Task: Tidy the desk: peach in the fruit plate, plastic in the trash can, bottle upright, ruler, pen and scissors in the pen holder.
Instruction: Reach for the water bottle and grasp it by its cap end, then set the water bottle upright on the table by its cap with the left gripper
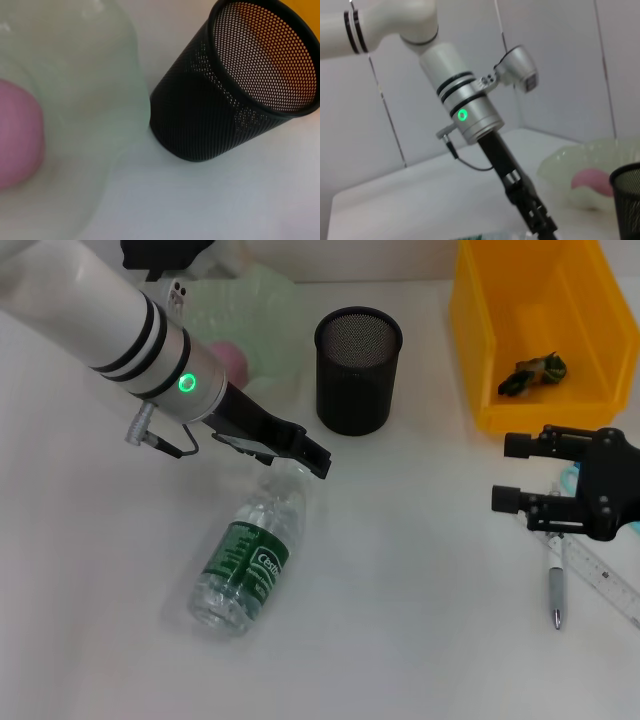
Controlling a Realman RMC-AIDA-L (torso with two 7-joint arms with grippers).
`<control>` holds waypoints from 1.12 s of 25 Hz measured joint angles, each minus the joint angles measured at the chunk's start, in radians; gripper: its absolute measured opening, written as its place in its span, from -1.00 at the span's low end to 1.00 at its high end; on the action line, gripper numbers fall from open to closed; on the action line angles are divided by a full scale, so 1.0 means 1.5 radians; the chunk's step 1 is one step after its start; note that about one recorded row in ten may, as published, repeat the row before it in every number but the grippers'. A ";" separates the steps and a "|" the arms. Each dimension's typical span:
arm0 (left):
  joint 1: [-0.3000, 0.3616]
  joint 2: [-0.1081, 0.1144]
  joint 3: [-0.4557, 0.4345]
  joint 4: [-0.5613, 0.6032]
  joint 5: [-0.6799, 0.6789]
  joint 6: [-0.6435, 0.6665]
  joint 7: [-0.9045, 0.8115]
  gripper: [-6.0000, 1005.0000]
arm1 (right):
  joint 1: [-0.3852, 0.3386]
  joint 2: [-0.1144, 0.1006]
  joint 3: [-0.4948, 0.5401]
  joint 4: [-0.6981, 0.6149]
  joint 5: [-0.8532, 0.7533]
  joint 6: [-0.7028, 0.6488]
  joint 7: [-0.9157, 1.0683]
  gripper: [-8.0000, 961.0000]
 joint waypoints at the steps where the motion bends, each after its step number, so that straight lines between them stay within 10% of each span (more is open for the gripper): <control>1: 0.001 0.000 0.010 -0.005 -0.007 -0.013 -0.001 0.52 | 0.005 0.000 0.000 0.000 -0.022 0.000 0.000 0.47; 18: 0.010 0.000 0.095 -0.013 -0.027 -0.048 -0.008 0.37 | 0.014 0.008 0.000 0.029 -0.046 0.034 -0.002 0.44; 28: 0.032 0.000 0.125 0.007 -0.060 -0.064 0.033 -0.08 | 0.016 0.008 0.000 0.049 -0.046 0.051 -0.009 0.42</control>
